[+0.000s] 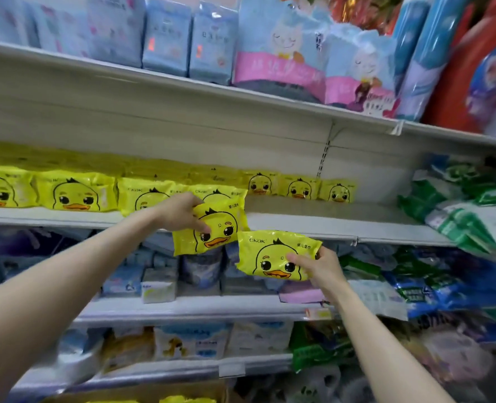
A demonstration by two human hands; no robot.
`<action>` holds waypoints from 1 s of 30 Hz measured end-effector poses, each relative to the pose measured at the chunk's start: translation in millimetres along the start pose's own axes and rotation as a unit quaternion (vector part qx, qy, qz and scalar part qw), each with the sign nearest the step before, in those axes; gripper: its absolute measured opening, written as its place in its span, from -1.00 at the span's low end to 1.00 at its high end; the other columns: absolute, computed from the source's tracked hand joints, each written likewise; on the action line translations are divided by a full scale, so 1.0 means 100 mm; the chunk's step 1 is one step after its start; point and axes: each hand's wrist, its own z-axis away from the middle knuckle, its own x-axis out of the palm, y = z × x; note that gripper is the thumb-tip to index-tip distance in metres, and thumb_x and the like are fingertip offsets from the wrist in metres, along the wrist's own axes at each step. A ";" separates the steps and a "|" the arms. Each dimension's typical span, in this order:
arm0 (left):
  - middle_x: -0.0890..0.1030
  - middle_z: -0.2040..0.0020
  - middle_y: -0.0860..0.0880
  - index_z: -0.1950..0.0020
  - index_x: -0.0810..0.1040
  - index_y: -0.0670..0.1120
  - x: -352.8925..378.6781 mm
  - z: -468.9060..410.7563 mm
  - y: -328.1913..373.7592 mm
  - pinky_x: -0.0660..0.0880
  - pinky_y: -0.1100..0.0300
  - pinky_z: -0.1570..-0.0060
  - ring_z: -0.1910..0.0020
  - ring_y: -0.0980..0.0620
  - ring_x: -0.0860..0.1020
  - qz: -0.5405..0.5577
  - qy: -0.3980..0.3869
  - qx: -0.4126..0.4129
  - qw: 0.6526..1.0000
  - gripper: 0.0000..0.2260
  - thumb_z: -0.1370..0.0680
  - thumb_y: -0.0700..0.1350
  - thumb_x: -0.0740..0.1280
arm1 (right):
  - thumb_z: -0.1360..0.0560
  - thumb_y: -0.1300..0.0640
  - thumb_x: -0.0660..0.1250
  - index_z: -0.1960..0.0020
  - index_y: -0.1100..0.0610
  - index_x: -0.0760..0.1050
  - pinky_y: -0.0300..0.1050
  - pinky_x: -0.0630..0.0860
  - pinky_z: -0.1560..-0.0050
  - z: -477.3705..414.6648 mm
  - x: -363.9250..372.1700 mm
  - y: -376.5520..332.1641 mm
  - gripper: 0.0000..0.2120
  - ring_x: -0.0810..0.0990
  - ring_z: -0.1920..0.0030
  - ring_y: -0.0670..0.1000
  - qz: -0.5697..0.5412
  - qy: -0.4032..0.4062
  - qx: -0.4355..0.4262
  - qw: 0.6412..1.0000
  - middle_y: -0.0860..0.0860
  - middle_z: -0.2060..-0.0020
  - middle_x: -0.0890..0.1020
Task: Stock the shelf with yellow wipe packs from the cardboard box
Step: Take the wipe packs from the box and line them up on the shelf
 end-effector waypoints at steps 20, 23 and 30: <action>0.47 -0.29 -0.11 -0.28 0.47 -0.13 0.14 -2.53 1.06 0.34 0.19 -0.10 -0.23 -0.08 0.44 -0.089 0.032 -0.033 0.995 -0.63 -0.50 -0.04 0.37 | -0.30 0.08 0.54 -0.02 0.15 0.48 -0.05 0.50 -0.05 -2.53 -0.88 -0.16 -0.62 0.58 0.07 -0.02 0.051 -0.081 -0.023 0.995 0.08 -0.02 0.63; 0.47 -0.26 -0.12 -0.28 0.47 -0.16 0.24 -2.86 0.98 0.35 0.17 -0.11 -0.23 -0.11 0.43 -0.103 0.016 -0.041 0.994 -0.64 -0.52 -0.08 0.35 | -0.29 0.02 0.56 -0.08 0.29 0.47 0.03 0.47 -0.14 -2.81 -0.85 -0.06 -0.48 0.53 0.15 -0.09 0.067 -0.080 -0.004 0.995 -0.07 0.17 0.56; 0.54 -0.11 -0.13 -0.19 0.54 -0.19 0.41 -3.39 0.69 0.33 0.20 0.04 -0.12 -0.11 0.49 -0.102 0.007 -0.039 0.994 -0.70 -0.50 -0.11 0.39 | 0.09 -0.43 0.53 -0.01 0.25 0.55 0.04 0.54 0.09 -3.30 -0.73 0.16 -0.07 0.55 0.23 0.05 0.087 -0.094 0.004 0.992 0.13 0.20 0.66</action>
